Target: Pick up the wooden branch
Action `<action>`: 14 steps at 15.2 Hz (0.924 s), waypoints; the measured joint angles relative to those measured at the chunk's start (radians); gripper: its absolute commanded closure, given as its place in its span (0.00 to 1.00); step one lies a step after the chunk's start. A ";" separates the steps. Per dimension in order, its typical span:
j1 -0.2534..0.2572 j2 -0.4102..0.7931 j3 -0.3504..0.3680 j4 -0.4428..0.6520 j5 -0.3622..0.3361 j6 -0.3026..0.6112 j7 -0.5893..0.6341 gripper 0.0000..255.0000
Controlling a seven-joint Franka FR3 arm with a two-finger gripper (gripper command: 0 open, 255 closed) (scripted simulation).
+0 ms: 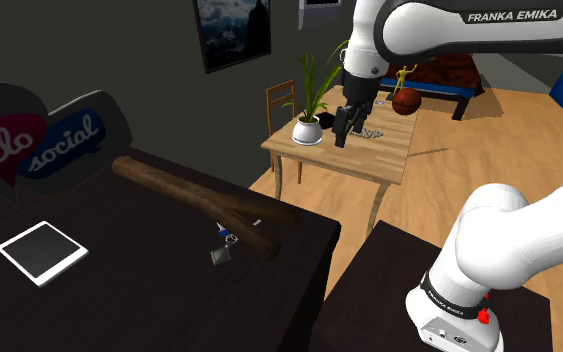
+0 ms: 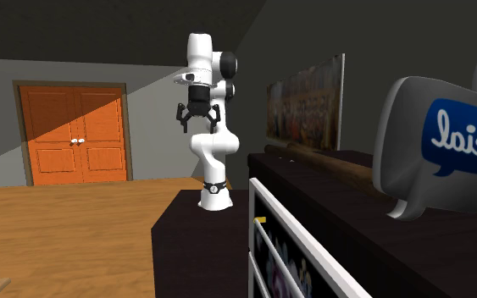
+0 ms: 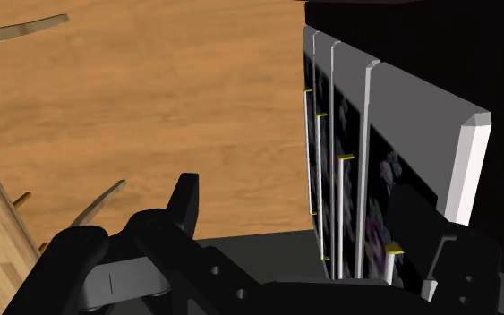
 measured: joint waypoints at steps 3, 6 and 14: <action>0.009 0.028 0.017 0.013 0.013 0.011 0.019 0.00; 0.033 0.097 0.064 0.053 0.045 0.031 0.070 0.00; 0.086 0.319 0.190 0.211 0.107 0.080 0.216 0.00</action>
